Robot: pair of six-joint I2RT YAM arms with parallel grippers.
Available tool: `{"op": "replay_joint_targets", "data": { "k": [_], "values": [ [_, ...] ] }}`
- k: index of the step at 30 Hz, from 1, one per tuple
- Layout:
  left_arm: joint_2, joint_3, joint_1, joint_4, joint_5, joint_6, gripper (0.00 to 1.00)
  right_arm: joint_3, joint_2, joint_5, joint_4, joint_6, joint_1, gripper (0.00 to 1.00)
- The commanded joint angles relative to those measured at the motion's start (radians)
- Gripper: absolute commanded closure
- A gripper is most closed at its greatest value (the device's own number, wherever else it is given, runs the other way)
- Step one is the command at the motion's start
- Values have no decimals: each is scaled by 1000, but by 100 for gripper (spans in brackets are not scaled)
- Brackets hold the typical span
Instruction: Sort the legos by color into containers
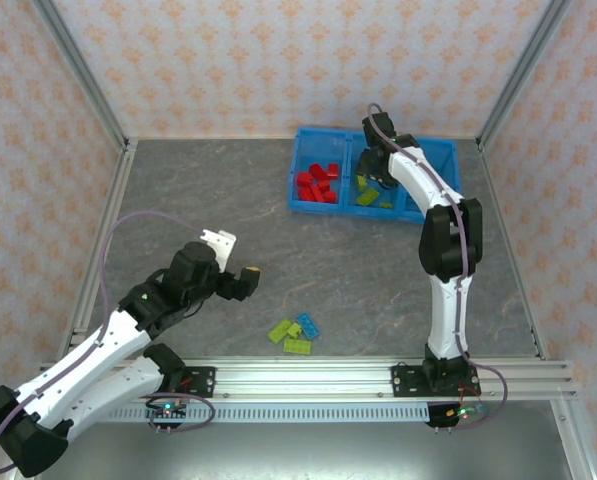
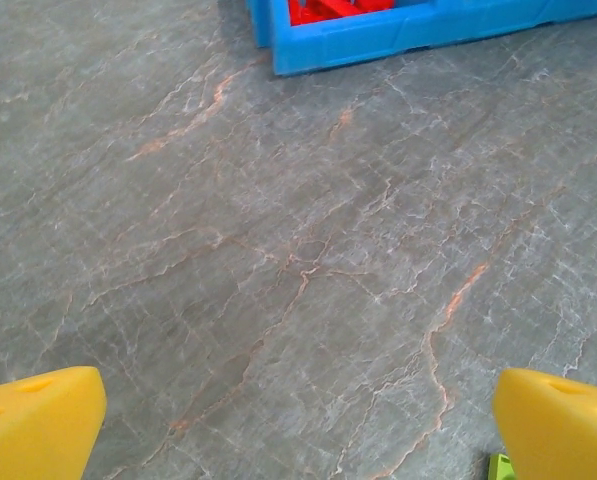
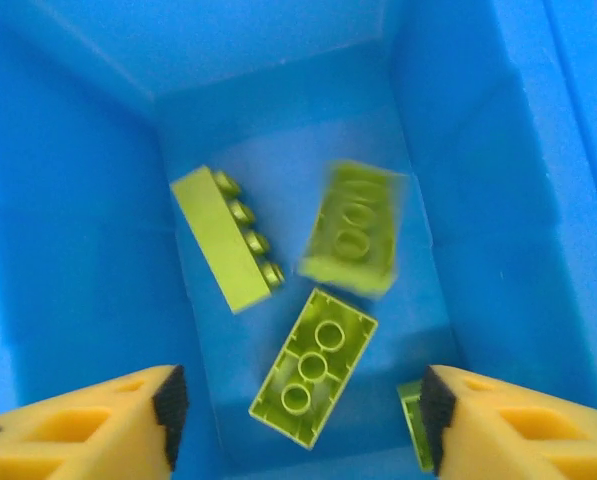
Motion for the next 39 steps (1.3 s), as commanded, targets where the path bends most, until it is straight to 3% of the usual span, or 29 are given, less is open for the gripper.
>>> {"op": "replay_joint_targets", "data": {
  "k": [1, 5, 9, 11, 16, 20, 23, 31, 39],
  "values": [
    [-1, -9, 5, -2, -31, -45, 0, -1, -147, -21, -43, 2, 5, 33],
    [-1, -25, 5, 70, 93, 61, 0, -181, -349, -87, -38, 31, 29, 33],
    [5, -13, 5, 65, 215, 219, 0, -432, -584, -147, -5, 91, 126, 32],
    [5, -10, 5, 33, 290, 318, 0, -571, -696, -153, 6, 140, 209, 32],
    [-6, -3, 4, -49, 330, 401, 0, -812, -837, -204, 44, 285, 503, 32],
    [-49, -32, 4, -71, 351, 509, 0, -887, -815, -143, 14, 343, 767, 32],
    [-88, -66, 4, -71, 385, 603, 0, -911, -768, -116, 17, 341, 887, 31],
    [-239, -172, 3, -53, 491, 751, 0, -952, -631, -131, 100, 266, 933, 38],
    [-328, -266, 4, 12, 483, 757, 0, -955, -552, -124, 114, 238, 949, 43]
  ]
}}
